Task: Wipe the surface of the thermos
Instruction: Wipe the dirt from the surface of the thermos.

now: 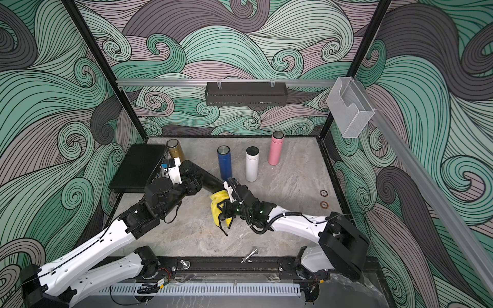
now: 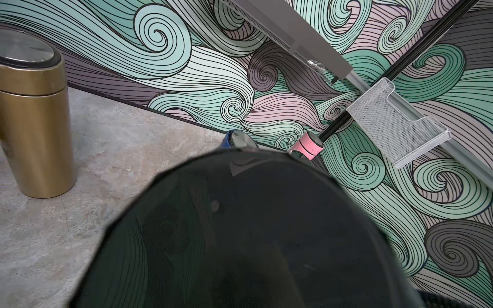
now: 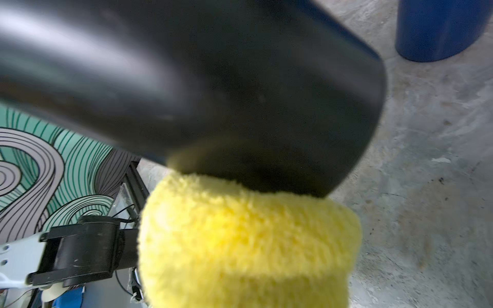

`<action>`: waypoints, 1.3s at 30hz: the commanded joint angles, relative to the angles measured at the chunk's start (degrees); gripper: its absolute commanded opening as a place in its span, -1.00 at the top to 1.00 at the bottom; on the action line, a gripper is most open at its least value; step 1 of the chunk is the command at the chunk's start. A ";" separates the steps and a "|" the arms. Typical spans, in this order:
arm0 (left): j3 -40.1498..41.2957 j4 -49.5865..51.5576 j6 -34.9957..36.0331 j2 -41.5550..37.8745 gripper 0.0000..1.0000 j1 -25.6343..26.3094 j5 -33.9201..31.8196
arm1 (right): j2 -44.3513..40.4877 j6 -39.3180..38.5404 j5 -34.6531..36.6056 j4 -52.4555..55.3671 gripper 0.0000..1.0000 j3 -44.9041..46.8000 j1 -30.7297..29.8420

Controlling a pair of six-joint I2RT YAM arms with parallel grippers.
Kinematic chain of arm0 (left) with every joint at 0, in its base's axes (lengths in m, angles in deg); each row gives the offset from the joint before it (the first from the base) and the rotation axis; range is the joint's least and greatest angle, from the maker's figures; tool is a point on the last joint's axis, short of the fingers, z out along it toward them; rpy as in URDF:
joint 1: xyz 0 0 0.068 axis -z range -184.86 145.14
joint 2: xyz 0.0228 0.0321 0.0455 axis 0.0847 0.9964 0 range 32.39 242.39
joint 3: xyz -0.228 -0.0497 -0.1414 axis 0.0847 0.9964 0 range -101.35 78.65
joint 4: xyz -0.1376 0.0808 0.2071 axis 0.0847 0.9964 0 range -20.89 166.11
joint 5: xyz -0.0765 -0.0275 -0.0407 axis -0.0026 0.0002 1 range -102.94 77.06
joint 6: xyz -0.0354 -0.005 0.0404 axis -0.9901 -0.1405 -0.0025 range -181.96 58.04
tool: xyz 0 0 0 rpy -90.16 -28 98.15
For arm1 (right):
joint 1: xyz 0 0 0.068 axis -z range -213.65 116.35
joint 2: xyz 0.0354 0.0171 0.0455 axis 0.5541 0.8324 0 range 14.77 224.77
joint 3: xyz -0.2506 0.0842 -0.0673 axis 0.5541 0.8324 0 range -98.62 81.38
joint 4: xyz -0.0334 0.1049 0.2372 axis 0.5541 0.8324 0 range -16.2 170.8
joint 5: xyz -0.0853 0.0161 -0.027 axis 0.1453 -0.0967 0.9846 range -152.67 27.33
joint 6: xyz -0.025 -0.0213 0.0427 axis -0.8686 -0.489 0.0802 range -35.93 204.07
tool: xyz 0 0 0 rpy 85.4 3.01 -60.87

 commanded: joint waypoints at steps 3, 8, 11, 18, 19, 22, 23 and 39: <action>-2.90 -2.22 0.66 -2.92 1.00 0.13 -0.28 | -3.81 4.07 5.58 1.18 1.00 5.21 3.42; -3.25 -1.97 1.27 -3.34 1.00 0.08 0.10 | -5.60 5.33 2.16 -1.69 1.00 7.87 6.71; -3.42 -1.90 1.17 -3.24 1.00 0.08 0.09 | -5.14 4.02 0.62 -2.22 1.00 7.06 6.95; -3.72 -4.43 -2.04 -3.25 1.00 0.01 4.58 | -0.11 3.67 -4.99 -13.28 1.00 6.28 7.98; -3.86 -4.21 -2.12 -3.15 1.00 0.03 4.73 | 0.45 4.19 -5.66 -14.92 1.00 6.23 8.40; -3.69 -3.55 -2.05 -3.10 1.00 0.00 4.06 | 1.32 5.84 -8.15 -19.55 1.00 6.13 9.24; -3.47 -3.46 -2.05 -3.11 1.00 -0.01 3.78 | 1.19 6.03 -8.54 -20.03 1.00 5.96 9.32; -1.93 -2.70 -0.57 -3.33 1.00 -0.36 1.04 | -18.46 5.61 -5.85 -7.83 1.00 10.87 10.20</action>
